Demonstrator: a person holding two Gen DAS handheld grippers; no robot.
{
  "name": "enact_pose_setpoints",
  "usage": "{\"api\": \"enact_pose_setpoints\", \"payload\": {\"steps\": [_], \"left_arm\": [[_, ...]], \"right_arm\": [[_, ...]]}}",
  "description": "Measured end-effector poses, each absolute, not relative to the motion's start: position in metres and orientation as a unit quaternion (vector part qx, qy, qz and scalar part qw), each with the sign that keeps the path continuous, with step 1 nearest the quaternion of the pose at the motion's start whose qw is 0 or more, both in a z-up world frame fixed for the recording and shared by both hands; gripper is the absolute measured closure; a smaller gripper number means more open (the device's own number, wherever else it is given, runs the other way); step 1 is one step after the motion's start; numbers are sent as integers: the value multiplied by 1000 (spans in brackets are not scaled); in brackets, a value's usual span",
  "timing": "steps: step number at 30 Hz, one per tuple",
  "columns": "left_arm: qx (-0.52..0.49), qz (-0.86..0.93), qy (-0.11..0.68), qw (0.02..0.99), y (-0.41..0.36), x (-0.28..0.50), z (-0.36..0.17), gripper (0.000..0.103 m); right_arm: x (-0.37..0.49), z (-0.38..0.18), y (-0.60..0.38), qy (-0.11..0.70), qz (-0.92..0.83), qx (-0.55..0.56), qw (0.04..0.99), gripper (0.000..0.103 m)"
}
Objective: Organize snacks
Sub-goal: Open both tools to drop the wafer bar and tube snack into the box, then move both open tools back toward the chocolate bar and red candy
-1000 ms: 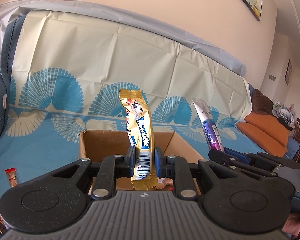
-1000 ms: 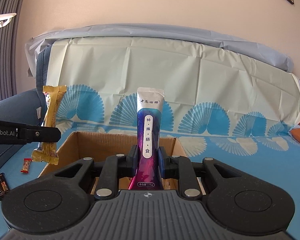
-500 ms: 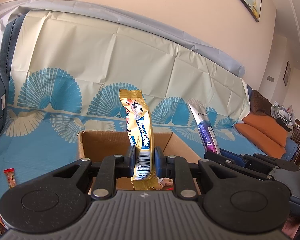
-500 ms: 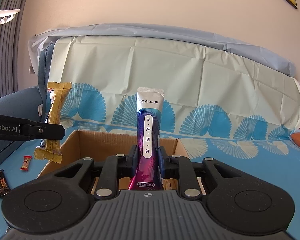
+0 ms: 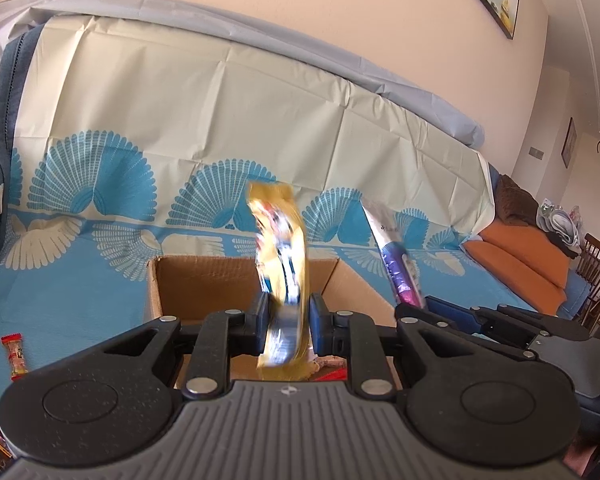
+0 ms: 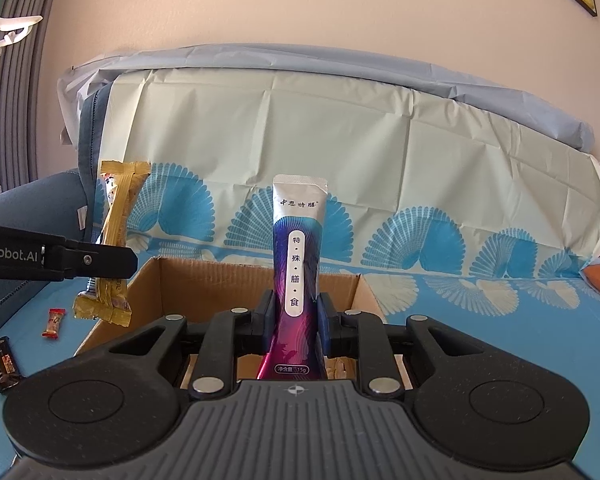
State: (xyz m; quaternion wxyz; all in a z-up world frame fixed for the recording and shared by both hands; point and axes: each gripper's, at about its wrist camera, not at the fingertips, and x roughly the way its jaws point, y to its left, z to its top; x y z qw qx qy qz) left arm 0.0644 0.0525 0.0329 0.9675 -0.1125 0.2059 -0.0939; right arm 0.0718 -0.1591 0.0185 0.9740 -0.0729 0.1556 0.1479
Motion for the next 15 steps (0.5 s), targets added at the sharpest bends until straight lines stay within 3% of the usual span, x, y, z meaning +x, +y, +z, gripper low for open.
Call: {"api": "enact_pose_setpoints", "payload": {"steps": [2,3,6,15], "left_arm": [[-111,-94,208,967,53,65,32,60],[-111,-94,207,967,54,65,32,59],[-111,-88,211,967,58,65,32,59],[-113,-62,216,968,76,58,34,59]], "right_arm": [[74,17,-155,162,145,-84,972,67],[73,16,-153,160,141,-91,973,59],[72,17,-152,157,141,-89,973,50],[75,17,-139,170,143,-66,973,44]]}}
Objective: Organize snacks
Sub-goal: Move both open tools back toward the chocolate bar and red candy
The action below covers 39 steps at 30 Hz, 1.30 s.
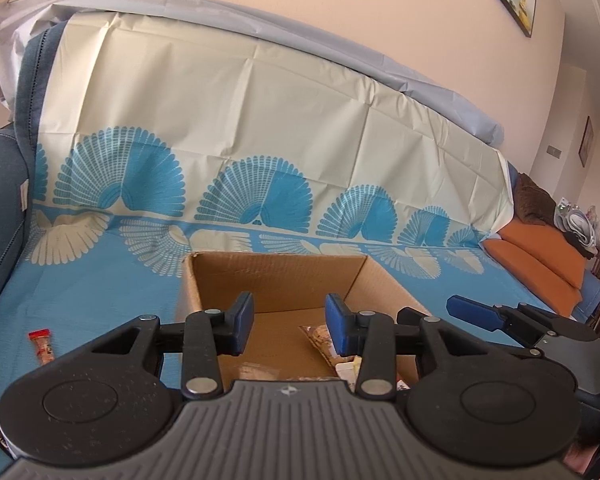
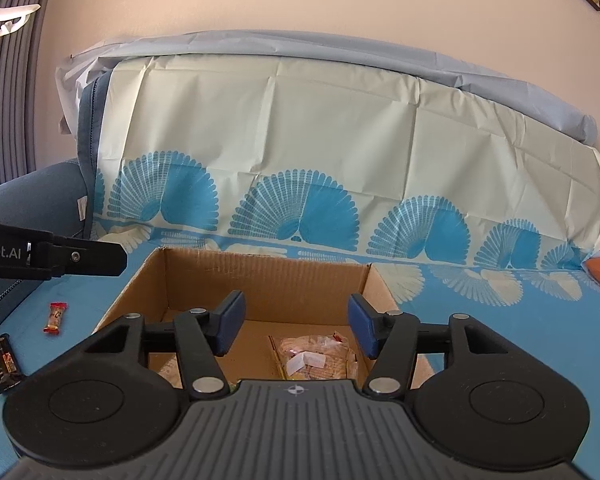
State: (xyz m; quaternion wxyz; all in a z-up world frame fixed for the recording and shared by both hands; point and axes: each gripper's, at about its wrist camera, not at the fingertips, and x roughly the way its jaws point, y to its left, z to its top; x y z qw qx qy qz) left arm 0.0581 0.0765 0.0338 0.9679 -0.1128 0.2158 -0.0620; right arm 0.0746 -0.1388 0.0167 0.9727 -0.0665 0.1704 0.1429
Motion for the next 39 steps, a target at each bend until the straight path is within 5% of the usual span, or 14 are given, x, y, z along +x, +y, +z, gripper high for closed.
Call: {"api": "enact_pose_setpoints", "payload": {"steps": [21,28,33,39], "left_arm": [[-214,96,293,927,199,34,18,59],[-258,200,320,889,250,25,-20,39],[-352,251,364,825,296,27,-55,36],[-335,253,393,818,295,40,-63,30]], "right_arm": [[66,12,-44,201,220,-2,955,41],[62,7,-10,206,251,2,946,41],[61,4,3,212,267,7,940,41],[66,2,17,215,277,12,936,41]]}}
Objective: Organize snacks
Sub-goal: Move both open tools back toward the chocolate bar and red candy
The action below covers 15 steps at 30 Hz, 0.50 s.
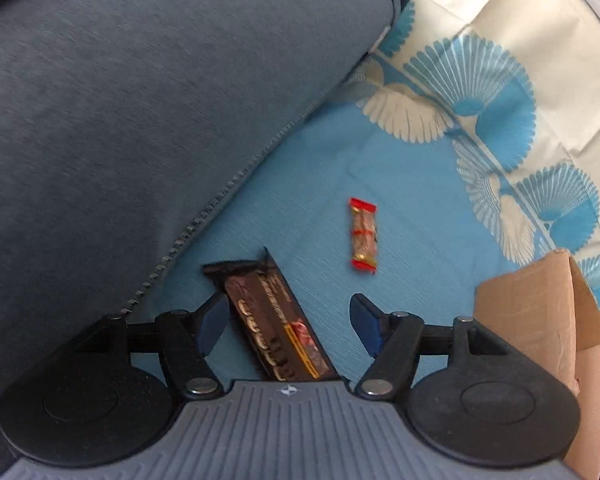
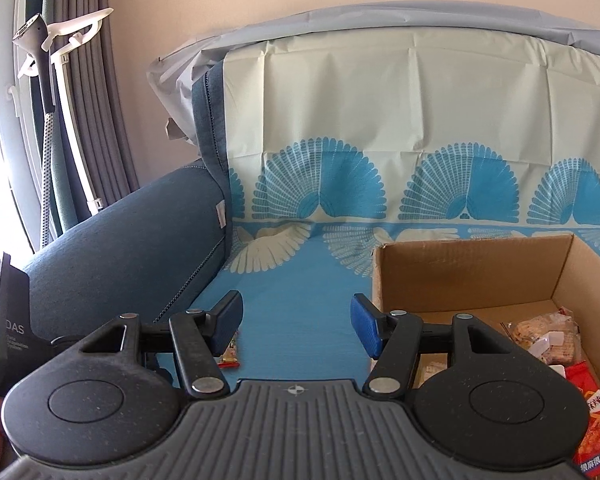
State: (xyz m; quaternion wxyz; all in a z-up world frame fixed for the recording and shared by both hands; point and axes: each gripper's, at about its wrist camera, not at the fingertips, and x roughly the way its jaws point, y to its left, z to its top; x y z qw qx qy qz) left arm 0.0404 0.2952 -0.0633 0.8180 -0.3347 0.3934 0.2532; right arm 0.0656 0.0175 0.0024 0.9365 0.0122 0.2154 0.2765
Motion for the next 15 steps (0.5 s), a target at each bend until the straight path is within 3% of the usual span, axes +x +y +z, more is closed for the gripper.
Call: {"api": "enact_pose_setpoints", "payload": {"steps": [9,12,15], "left_arm": [[-304,261,446,800,286,51,-77,30],[-305,266,451,795,289,51,-81,37],[-308,263,447,797,294,48,-81,53]], "right_arm": [[70,-9,42,236,274,26,932,41],[70,-12,48,237,274,29,932,41],[71,-16,54,242,273,29,931,41]]}}
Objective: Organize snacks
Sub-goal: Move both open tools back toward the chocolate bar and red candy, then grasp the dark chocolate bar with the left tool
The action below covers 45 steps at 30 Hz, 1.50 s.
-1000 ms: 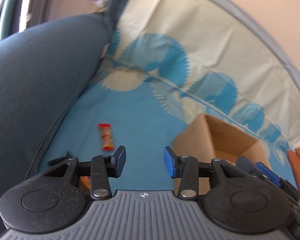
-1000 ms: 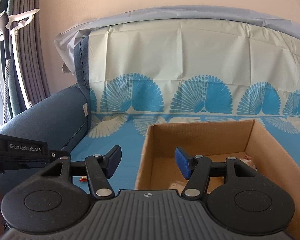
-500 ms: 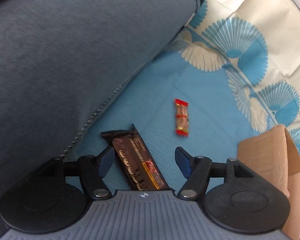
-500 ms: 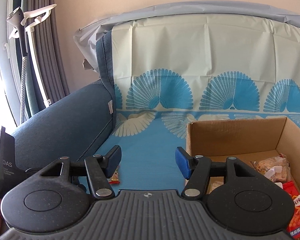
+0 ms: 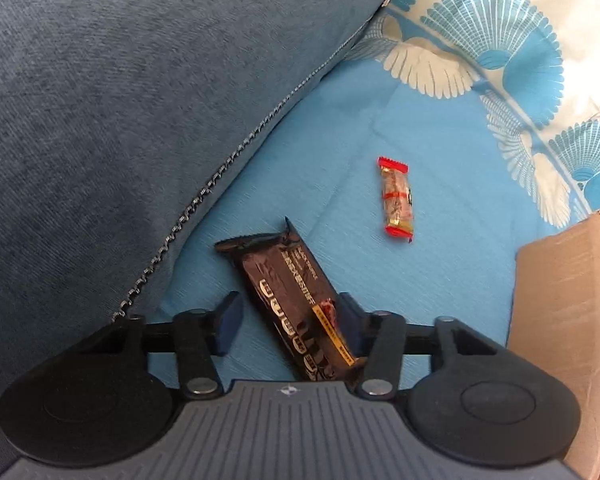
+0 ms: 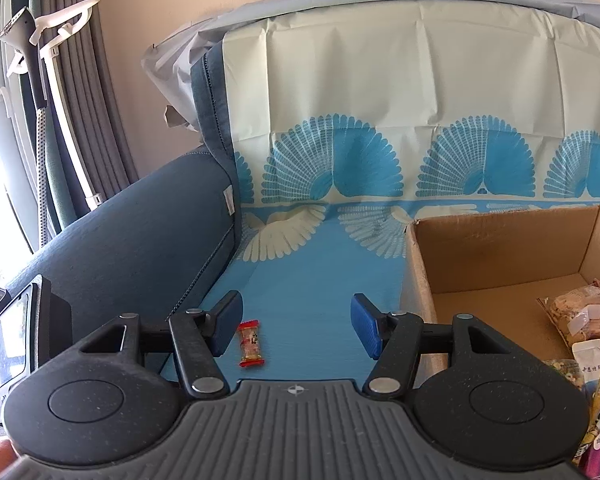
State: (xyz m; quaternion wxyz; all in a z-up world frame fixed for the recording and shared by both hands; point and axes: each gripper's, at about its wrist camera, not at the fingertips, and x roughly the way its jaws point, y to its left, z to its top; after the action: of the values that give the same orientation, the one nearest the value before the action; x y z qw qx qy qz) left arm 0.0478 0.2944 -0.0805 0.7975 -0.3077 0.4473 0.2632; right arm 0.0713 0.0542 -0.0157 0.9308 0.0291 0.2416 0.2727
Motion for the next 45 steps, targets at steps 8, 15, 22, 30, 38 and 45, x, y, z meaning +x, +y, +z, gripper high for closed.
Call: {"api": "enact_pose_setpoints", "payload": {"steps": [8,15,22,30,38,45], "left_arm": [[-329,257,437,796,304,37,-79,73],[-319,251,442,800,301,43,-78,57],[-251,255,479,802,283,63,-84,28],[-249,273,466,804,286,56,-77,57],[-300,286,453,789,298,40,-76,61],[-325,292,443,783,303,35,-76,63]], "right_arm": [[72,-24,67,249,276,25,928,41],[76,-30,75,257,272,22,927,41],[82,-34,74,261,259,29,930,41],[84,-38,75,268,255,24,929,41],[97,-50,92,278,254,15,927,41],[117,-70,114,302,261,14,917,46]]}}
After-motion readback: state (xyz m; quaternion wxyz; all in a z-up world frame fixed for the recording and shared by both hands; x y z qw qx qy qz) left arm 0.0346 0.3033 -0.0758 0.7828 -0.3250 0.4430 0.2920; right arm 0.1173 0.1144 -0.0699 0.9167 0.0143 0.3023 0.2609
